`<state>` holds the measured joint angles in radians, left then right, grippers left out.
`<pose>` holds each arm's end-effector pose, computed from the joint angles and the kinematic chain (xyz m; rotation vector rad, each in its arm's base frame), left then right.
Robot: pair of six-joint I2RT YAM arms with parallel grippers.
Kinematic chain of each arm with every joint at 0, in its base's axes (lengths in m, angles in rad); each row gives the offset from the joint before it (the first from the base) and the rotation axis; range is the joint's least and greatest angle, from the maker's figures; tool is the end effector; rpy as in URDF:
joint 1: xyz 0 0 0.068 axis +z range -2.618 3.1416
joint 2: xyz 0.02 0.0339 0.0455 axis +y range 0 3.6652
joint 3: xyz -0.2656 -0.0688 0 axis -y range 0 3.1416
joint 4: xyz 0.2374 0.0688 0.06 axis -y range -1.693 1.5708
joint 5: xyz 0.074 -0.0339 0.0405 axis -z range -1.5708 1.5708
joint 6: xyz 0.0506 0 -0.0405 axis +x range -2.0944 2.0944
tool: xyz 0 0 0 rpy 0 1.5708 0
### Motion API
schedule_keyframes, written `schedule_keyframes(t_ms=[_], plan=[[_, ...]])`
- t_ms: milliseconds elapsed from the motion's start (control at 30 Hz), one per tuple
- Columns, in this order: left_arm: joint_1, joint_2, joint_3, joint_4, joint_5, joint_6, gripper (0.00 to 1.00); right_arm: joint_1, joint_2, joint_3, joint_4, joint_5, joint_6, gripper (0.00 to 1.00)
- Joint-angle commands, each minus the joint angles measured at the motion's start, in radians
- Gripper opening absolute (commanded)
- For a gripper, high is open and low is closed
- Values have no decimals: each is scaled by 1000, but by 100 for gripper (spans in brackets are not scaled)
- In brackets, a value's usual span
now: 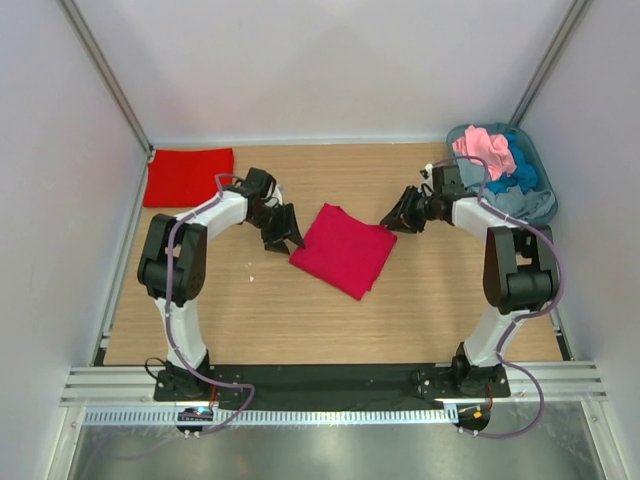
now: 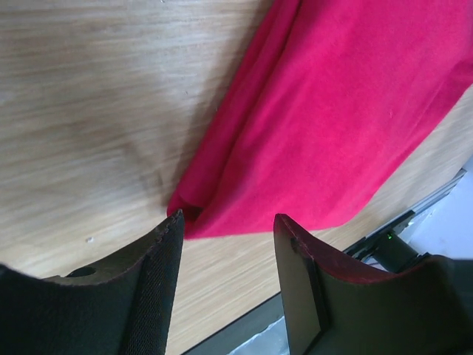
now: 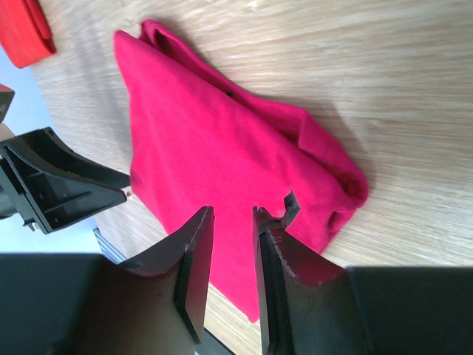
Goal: Fold and stack the t-shirts
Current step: Fold the tshirt
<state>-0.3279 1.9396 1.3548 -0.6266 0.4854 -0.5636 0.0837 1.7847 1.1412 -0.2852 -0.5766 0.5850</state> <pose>0.3603 -0.1475 0.1690 -0.2115 2.8956 -0.8751 0.3684 0.0586 0.1854 0.3884 2.5295 0.9914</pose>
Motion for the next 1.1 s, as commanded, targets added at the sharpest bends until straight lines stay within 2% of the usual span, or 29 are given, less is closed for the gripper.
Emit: schedule_keyframes(t_ms=[0,233,400,633,800,933,1033,1067], plan=[[0,28,18,67,47,19,54,-1,15,-20,-5,20,-30,35],[0,85,7,67,-48,33,53,-50,137,-12,55,30,-74,35],[0,47,36,2,-108,31,54,-58,145,87,-54,59,-131,37],[0,9,37,-27,-148,67,55,-58,-37,147,-299,213,-82,63],[0,4,-37,79,-42,67,49,-45,-171,83,-425,238,-82,66],[0,4,-69,143,-2,68,46,-35,-274,12,-453,224,-93,67],[0,7,-74,151,39,61,33,-30,-324,-24,-489,228,-125,67],[-2,2,-89,150,44,56,23,-30,-335,-46,-494,227,-137,67]])
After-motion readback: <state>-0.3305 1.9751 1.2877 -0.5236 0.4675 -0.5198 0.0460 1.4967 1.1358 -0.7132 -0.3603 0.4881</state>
